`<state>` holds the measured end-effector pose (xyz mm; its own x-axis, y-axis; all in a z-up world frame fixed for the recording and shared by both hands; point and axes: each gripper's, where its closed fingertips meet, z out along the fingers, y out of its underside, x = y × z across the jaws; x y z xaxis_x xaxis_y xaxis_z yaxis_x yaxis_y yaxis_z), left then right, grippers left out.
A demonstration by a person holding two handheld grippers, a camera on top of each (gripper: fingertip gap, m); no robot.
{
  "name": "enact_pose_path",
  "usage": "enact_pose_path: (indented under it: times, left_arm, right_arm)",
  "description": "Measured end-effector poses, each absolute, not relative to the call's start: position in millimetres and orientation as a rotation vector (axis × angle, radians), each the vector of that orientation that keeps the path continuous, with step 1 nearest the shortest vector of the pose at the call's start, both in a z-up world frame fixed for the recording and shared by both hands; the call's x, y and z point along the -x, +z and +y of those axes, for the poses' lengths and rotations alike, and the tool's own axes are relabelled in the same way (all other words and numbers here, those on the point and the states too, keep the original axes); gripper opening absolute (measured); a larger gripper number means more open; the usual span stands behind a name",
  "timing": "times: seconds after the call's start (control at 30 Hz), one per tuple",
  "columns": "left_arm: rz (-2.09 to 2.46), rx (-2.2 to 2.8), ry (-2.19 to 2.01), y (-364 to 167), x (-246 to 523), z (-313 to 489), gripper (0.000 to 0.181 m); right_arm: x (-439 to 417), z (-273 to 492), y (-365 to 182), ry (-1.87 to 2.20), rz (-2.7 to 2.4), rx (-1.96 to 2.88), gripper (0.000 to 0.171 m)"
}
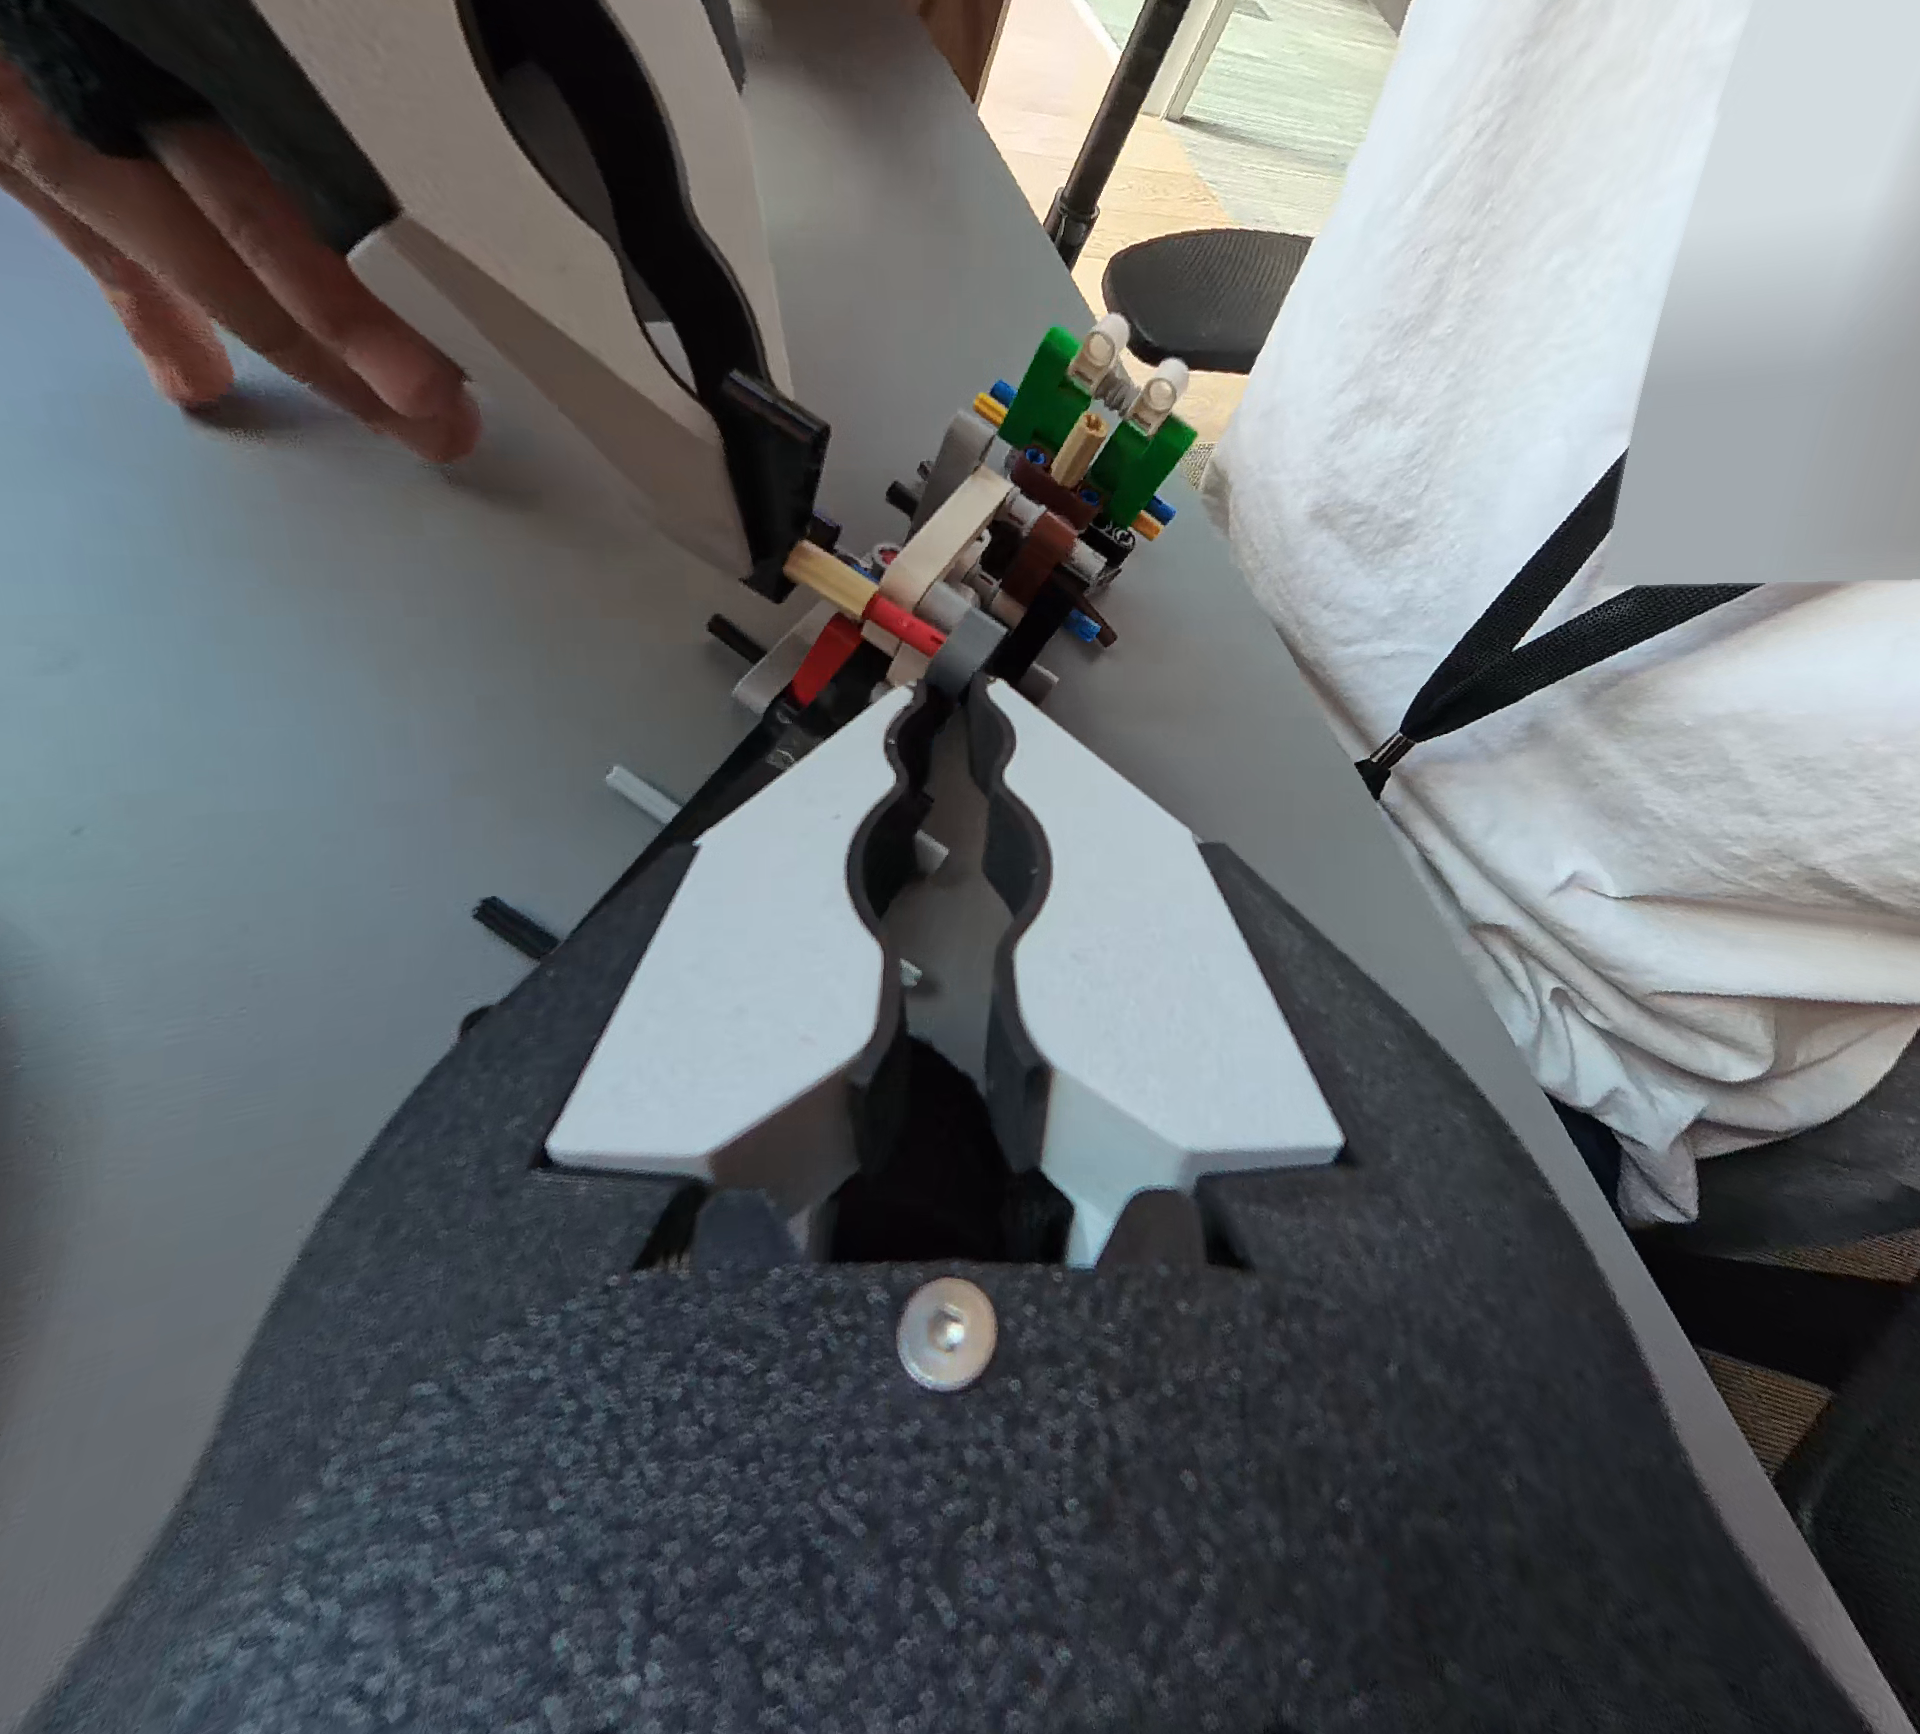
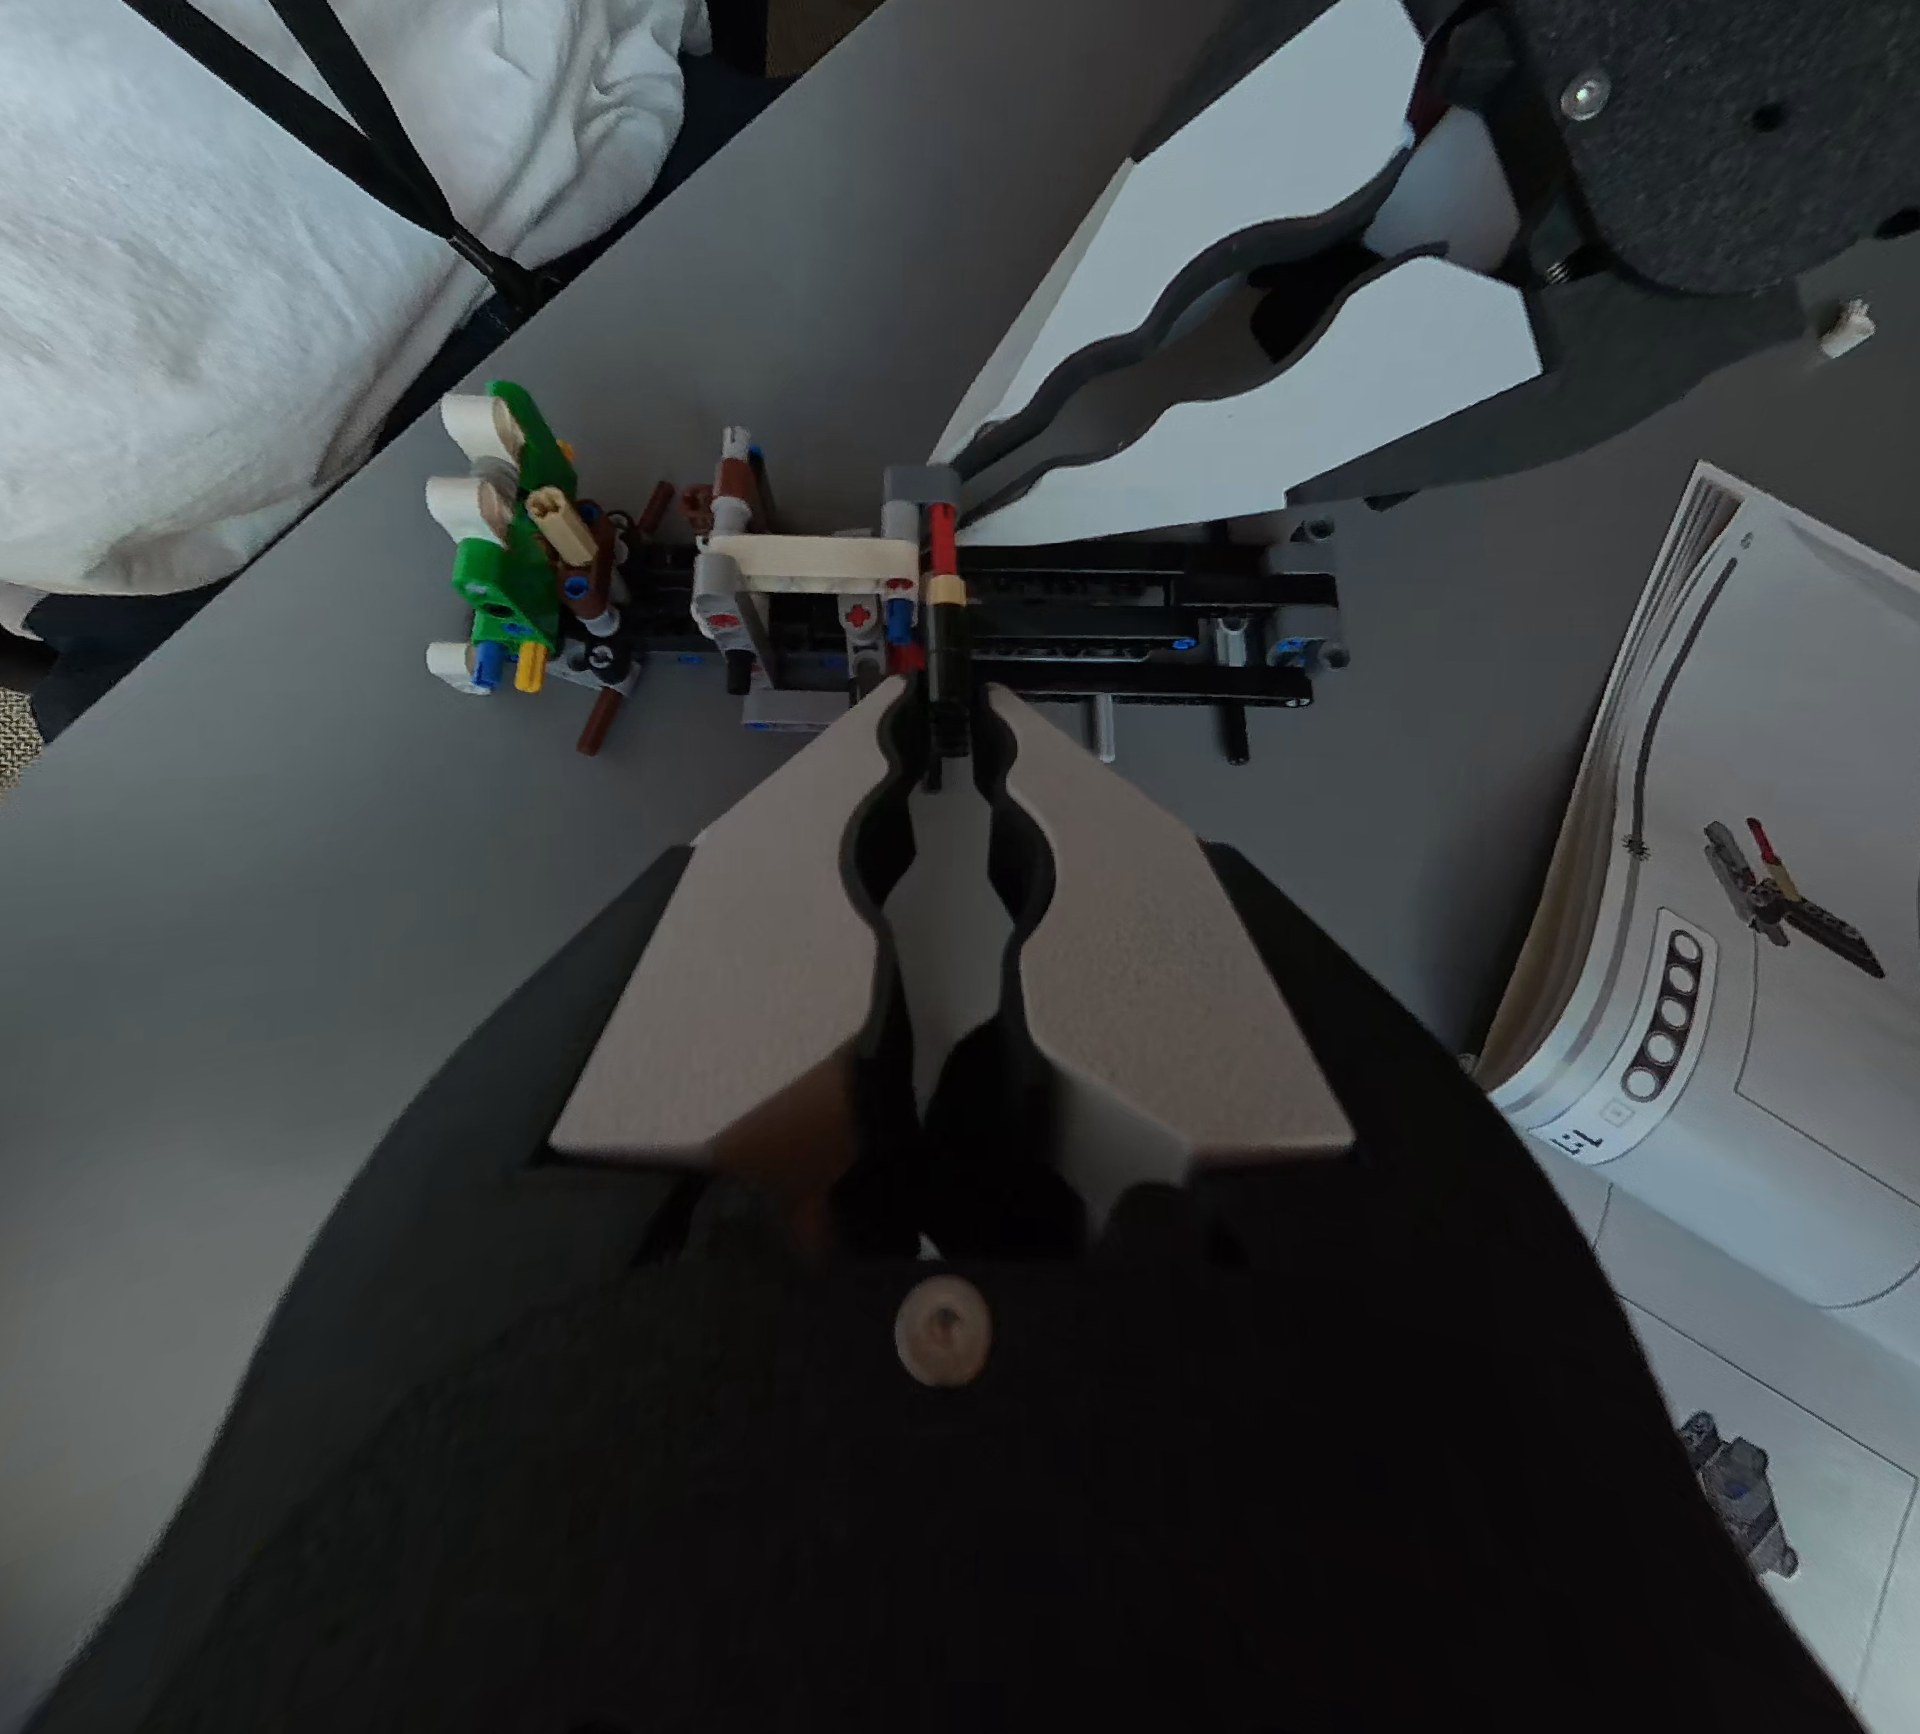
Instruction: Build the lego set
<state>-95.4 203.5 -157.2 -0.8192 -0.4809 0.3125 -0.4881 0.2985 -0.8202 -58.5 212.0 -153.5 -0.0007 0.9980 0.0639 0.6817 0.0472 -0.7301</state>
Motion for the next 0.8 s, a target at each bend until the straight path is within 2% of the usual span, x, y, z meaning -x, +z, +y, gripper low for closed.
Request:
enact_pose_path:
  times: [0.33,0.4,0.5,0.57,0.8]
  left_arm:
    - [-2.678,-1.028,1.61,-160.8,91.5,208.3,0.007]
    - [-2.717,-1.144,1.577,-165.7,87.6,213.7,0.027]
    - [-2.593,-1.335,1.643,-158.1,90.6,207.6,0.046]
    - [-2.624,-1.494,1.621,-158.5,93.1,208.9,0.048]
    - [-2.561,-1.918,1.636,-157.3,83.5,208.1,0.034]
  right_arm:
    - [55.7,215.1,-152.9,0.668,-1.717,1.655,0.006]
    - [56.7,215.7,-153.5,0.67,-1.717,1.667,0.006]
    - [57.9,215.9,-153.8,0.666,-1.71,1.677,0.006]
    - [58.0,215.9,-153.8,0.668,-1.709,1.681,0.006]
    - [58.4,219.3,-154.2,0.671,-1.685,1.698,0.006]
